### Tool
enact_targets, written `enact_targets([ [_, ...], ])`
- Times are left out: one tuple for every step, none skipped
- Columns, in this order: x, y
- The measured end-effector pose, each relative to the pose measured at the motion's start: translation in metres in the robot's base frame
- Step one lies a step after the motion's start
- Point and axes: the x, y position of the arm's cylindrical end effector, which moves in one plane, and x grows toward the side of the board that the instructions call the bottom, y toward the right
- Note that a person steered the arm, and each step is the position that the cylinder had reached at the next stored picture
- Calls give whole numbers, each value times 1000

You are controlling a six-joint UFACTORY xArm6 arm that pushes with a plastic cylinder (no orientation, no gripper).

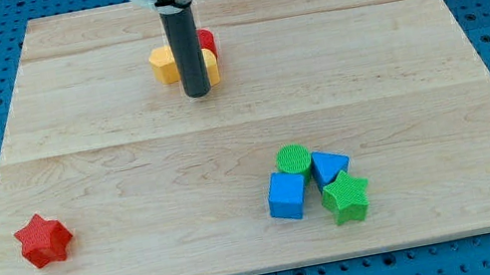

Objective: Slide the red star to the left of yellow heart

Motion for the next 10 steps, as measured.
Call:
enact_targets([
  [18, -8],
  [52, -7],
  [92, -9],
  [134, -34],
  [183, -42],
  [221, -98],
  [230, -180],
  [217, -235],
  [187, -226],
  [166, -179],
])
